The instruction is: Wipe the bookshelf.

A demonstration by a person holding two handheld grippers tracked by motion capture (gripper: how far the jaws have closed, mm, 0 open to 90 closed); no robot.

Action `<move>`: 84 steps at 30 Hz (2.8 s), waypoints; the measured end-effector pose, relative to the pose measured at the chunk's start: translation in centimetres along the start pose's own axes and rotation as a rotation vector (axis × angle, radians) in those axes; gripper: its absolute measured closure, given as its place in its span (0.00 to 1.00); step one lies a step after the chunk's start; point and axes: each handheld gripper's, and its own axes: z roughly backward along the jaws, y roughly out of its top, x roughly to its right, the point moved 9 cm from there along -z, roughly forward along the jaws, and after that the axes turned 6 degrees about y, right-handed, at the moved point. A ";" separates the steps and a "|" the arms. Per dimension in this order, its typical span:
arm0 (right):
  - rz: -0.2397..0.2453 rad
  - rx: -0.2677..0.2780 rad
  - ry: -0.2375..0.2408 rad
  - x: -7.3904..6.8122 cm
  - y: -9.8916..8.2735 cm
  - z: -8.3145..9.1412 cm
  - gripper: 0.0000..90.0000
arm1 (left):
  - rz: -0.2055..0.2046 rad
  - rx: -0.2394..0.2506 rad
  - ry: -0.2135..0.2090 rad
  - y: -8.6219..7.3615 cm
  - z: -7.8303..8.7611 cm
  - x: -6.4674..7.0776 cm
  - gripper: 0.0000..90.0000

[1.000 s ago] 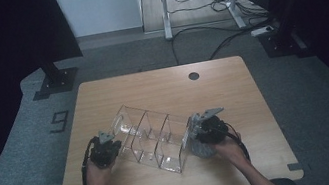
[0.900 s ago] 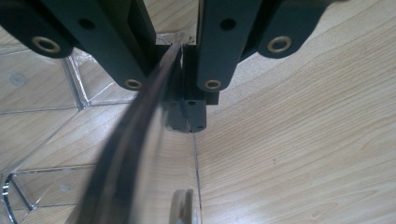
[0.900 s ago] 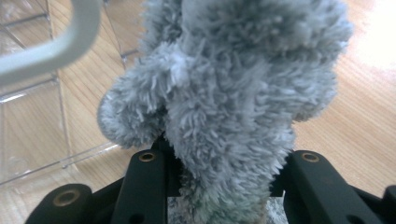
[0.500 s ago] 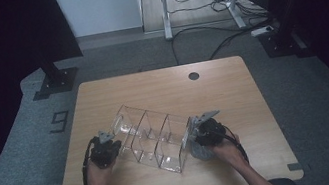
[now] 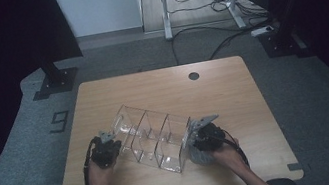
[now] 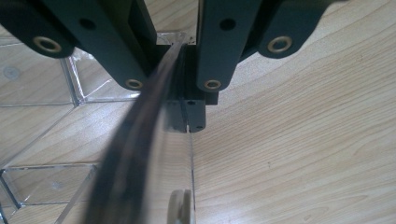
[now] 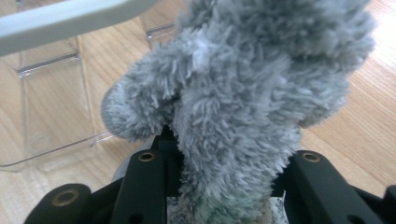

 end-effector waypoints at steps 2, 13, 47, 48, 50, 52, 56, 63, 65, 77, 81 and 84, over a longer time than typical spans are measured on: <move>0.004 0.000 0.004 -0.3 -0.1 0.1 0.68 | 0.000 -0.001 0.001 0.0 0.0 0.0 0.96; 0.028 -0.010 0.064 -2.7 -0.8 0.4 0.67 | 0.008 -0.003 0.005 0.0 0.0 0.0 0.97; 0.090 -0.038 0.229 -9.1 -2.7 1.8 0.67 | 0.010 -0.008 0.004 0.0 0.0 0.0 0.97; 0.093 -0.038 0.229 -9.1 -2.7 1.8 0.67 | 0.009 -0.008 0.002 0.0 0.0 0.0 0.97; 0.095 -0.036 0.221 -8.8 -2.8 2.2 0.67 | 0.008 -0.007 -0.004 0.0 0.0 0.0 0.97; 0.095 -0.030 0.213 -8.5 -2.7 2.6 0.68 | 0.009 -0.006 -0.006 0.0 0.0 0.0 0.96; 0.082 -0.010 0.194 -7.5 -2.5 3.5 0.68 | 0.009 -0.002 -0.011 0.0 0.0 0.0 0.96; 0.061 0.040 0.149 -5.2 -1.5 5.4 0.69 | 0.005 0.004 -0.023 -0.1 -0.1 0.0 0.96; 0.054 0.052 0.132 -4.5 -1.2 5.9 0.69 | 0.004 0.005 -0.025 -0.1 -0.1 -0.1 0.96; 0.015 0.090 0.032 0.0 -0.1 9.1 0.68 | 0.003 0.010 -0.035 -0.1 -0.1 -0.1 0.96; -0.009 0.099 0.001 1.5 -0.2 9.9 0.68 | 0.003 0.009 -0.038 -0.1 -0.1 -0.1 0.96; -0.022 0.104 -0.017 2.5 -0.3 10.6 0.68 | 0.003 0.009 -0.039 -0.1 -0.1 -0.1 0.96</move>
